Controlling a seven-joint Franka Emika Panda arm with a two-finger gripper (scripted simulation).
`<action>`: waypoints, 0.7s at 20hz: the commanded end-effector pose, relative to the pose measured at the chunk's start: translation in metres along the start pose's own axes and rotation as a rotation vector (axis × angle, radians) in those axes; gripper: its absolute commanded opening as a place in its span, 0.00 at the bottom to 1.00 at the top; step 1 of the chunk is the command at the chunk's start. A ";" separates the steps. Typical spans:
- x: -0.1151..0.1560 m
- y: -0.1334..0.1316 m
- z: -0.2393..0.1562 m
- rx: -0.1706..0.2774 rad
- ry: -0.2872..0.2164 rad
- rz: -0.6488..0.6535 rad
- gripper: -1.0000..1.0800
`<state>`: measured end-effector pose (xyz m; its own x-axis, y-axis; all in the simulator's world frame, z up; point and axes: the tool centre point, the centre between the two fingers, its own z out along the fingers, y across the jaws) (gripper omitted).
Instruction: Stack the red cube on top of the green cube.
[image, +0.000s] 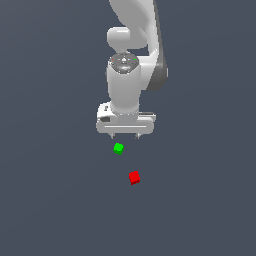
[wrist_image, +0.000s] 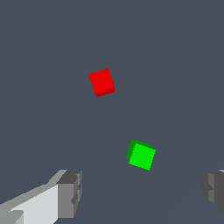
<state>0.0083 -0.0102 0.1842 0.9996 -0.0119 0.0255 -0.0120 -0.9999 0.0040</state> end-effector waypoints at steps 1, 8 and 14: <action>0.000 0.000 0.000 0.000 0.000 0.000 0.96; 0.007 -0.001 0.008 0.001 -0.002 -0.020 0.96; 0.024 -0.006 0.027 0.003 -0.005 -0.067 0.96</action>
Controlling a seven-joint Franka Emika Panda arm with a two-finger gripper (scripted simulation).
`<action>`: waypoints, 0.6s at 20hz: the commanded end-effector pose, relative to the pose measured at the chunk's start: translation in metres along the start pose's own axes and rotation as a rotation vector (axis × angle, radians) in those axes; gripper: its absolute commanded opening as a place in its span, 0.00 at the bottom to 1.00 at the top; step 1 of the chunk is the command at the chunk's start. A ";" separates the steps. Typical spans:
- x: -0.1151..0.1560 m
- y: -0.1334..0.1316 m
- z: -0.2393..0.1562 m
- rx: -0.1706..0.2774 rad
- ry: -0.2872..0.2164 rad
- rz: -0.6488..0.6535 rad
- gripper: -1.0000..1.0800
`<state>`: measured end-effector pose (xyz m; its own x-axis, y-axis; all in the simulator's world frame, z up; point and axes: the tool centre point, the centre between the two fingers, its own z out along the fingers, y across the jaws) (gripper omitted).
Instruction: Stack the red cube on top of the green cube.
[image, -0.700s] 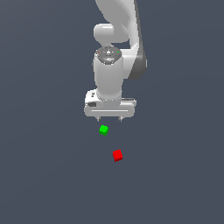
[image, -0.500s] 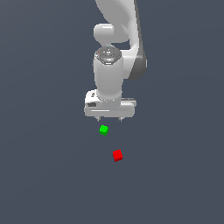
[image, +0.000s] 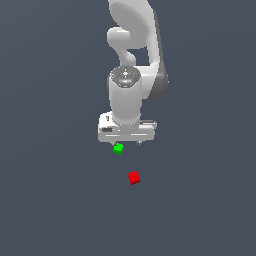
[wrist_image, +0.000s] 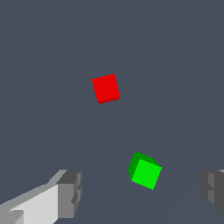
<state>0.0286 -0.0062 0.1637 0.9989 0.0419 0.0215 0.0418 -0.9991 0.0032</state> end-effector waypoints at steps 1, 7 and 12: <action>0.009 -0.002 0.010 0.001 -0.002 -0.024 0.96; 0.035 -0.009 0.039 0.003 -0.008 -0.099 0.96; 0.058 -0.017 0.064 0.005 -0.014 -0.163 0.96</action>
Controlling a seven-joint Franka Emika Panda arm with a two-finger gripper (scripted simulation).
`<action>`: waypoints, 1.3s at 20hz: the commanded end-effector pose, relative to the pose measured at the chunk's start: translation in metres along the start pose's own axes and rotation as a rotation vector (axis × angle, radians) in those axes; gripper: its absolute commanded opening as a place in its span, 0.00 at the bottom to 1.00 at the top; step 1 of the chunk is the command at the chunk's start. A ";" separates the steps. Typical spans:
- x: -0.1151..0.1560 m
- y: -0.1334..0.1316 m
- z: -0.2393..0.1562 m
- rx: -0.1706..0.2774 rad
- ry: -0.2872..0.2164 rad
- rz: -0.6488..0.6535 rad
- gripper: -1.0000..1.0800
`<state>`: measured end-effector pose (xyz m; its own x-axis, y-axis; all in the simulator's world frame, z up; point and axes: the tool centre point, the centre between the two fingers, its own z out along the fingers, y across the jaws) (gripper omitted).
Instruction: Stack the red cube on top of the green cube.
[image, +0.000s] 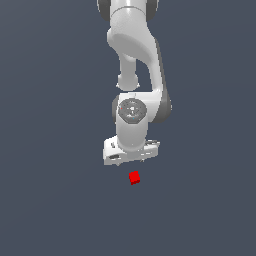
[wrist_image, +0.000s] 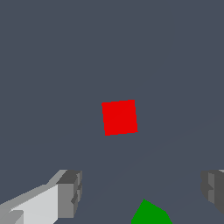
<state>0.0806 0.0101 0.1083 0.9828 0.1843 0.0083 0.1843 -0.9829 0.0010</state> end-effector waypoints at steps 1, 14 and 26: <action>0.011 -0.002 0.011 0.001 -0.002 -0.030 0.96; 0.039 -0.010 0.039 0.001 -0.008 -0.105 0.96; 0.040 -0.011 0.043 0.002 -0.008 -0.107 0.96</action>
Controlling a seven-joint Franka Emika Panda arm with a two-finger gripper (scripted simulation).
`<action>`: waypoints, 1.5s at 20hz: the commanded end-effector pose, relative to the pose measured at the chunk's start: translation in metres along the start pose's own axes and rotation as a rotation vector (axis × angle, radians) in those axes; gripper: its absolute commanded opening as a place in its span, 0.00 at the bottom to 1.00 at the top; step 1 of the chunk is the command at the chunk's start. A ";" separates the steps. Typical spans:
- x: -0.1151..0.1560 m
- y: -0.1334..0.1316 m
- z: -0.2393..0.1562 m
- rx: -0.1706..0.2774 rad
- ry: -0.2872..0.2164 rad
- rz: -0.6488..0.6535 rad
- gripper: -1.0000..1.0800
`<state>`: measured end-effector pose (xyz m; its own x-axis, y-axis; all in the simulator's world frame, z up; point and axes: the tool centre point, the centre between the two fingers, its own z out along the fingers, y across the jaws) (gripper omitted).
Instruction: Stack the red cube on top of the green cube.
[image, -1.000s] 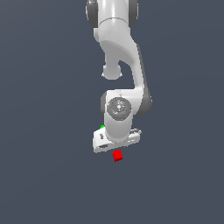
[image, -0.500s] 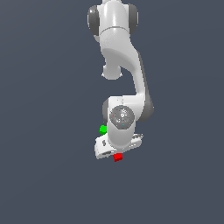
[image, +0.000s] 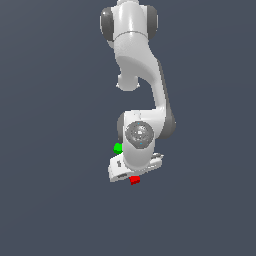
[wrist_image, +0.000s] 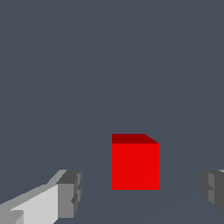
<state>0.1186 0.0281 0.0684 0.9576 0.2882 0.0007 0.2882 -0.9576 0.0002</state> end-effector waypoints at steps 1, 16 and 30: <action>0.000 0.000 0.005 0.000 -0.001 0.000 0.96; 0.000 0.000 0.048 0.000 -0.001 0.000 0.96; -0.001 0.000 0.046 0.000 -0.001 0.001 0.00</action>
<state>0.1175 0.0279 0.0201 0.9577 0.2876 -0.0018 0.2876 -0.9577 -0.0005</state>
